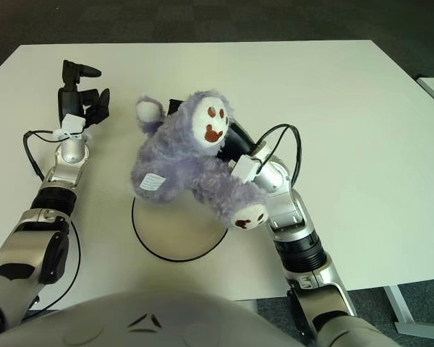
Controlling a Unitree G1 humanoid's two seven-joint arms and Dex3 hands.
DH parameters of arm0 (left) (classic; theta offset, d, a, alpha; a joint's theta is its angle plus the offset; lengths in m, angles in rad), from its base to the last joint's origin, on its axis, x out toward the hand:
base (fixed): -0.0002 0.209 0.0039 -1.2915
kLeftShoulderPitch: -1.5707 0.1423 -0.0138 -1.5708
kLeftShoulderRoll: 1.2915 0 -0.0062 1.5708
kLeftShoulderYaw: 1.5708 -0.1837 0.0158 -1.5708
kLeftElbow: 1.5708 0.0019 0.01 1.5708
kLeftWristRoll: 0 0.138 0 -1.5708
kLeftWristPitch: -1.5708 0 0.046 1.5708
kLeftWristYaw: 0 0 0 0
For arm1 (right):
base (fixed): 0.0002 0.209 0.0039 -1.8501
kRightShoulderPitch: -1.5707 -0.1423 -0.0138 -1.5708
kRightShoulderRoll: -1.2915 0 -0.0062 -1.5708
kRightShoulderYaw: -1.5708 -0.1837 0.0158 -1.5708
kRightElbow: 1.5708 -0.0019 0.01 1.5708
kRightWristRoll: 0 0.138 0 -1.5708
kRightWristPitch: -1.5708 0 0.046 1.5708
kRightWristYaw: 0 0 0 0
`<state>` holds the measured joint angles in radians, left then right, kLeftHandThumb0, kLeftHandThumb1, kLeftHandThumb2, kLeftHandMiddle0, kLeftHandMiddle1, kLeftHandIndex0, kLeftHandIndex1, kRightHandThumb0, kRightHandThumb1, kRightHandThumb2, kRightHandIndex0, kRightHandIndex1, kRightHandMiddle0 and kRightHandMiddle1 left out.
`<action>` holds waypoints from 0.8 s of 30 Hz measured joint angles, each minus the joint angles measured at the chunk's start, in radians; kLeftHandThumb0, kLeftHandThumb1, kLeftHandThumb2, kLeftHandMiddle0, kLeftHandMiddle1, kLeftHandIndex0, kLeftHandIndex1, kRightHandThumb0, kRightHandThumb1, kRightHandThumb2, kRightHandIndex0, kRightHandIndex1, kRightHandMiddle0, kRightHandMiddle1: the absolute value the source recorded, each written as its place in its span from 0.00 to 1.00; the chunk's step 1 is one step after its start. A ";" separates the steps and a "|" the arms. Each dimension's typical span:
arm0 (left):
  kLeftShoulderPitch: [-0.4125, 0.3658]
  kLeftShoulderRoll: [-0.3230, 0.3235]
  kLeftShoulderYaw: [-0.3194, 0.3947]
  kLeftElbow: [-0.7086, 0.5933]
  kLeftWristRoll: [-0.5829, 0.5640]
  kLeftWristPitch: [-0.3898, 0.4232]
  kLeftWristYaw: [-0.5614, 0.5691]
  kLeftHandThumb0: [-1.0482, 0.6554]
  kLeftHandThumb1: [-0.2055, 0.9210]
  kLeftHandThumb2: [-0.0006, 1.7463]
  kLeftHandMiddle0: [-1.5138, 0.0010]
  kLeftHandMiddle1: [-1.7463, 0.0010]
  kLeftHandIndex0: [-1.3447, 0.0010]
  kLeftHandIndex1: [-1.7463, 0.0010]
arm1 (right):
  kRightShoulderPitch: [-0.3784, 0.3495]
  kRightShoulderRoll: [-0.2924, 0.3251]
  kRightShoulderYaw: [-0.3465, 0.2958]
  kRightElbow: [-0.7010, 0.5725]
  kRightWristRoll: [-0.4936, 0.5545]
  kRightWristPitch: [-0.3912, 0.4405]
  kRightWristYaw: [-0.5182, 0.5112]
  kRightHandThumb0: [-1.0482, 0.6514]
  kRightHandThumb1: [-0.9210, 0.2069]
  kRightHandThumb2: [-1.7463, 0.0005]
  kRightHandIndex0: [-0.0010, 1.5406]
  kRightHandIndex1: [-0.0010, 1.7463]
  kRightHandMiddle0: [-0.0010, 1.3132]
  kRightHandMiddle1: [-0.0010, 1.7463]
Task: Put the doll into the plate.
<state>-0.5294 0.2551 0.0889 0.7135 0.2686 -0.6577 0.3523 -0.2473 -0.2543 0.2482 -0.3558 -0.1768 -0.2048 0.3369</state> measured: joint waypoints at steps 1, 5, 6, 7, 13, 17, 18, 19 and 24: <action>0.000 0.000 -0.001 0.000 0.002 0.000 0.002 0.41 1.00 0.30 0.16 0.00 0.86 0.00 | 0.001 -0.001 0.000 -0.003 -0.001 0.002 0.000 0.61 0.67 0.21 0.46 1.00 0.53 0.80; 0.000 0.002 -0.005 0.000 0.015 0.000 0.010 0.41 1.00 0.30 0.16 0.00 0.86 0.00 | 0.003 -0.010 0.002 -0.032 -0.010 0.035 0.017 0.61 0.64 0.23 0.44 1.00 0.53 0.80; 0.000 0.003 -0.005 0.000 0.016 0.000 0.012 0.41 1.00 0.30 0.16 0.00 0.86 0.00 | 0.003 -0.013 0.002 -0.040 -0.012 0.044 0.021 0.61 0.63 0.24 0.43 1.00 0.53 0.80; 0.000 0.004 -0.006 0.000 0.017 0.000 0.015 0.41 1.00 0.30 0.16 0.00 0.86 0.00 | 0.003 -0.015 0.002 -0.047 -0.014 0.053 0.025 0.61 0.62 0.24 0.43 1.00 0.52 0.80; 0.000 0.011 -0.013 0.000 0.030 0.000 0.026 0.41 1.00 0.30 0.17 0.00 0.86 0.00 | 0.003 -0.023 0.002 -0.073 -0.028 0.090 0.042 0.61 0.60 0.26 0.41 1.00 0.51 0.79; 0.000 0.014 -0.014 0.000 0.032 0.000 0.029 0.41 1.00 0.30 0.17 0.00 0.86 0.00 | 0.003 -0.025 0.003 -0.084 -0.038 0.108 0.048 0.61 0.59 0.27 0.41 1.00 0.50 0.79; 0.000 0.014 -0.015 0.000 0.032 0.000 0.030 0.41 1.00 0.30 0.17 0.00 0.86 0.00 | 0.003 -0.026 0.004 -0.086 -0.039 0.113 0.050 0.61 0.59 0.27 0.41 1.00 0.50 0.79; 0.000 0.015 -0.015 0.000 0.032 0.000 0.032 0.41 1.00 0.30 0.17 0.00 0.86 0.00 | 0.003 -0.026 0.005 -0.089 -0.040 0.118 0.050 0.61 0.59 0.27 0.41 1.00 0.50 0.79; 0.000 0.017 -0.016 0.000 0.033 0.000 0.038 0.41 1.00 0.30 0.18 0.00 0.86 0.00 | 0.003 -0.026 0.006 -0.096 -0.043 0.121 0.051 0.61 0.57 0.28 0.41 1.00 0.46 0.82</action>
<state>-0.5294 0.2720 0.0732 0.7131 0.3015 -0.6575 0.3903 -0.2441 -0.2803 0.2537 -0.4522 -0.2199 -0.0834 0.3875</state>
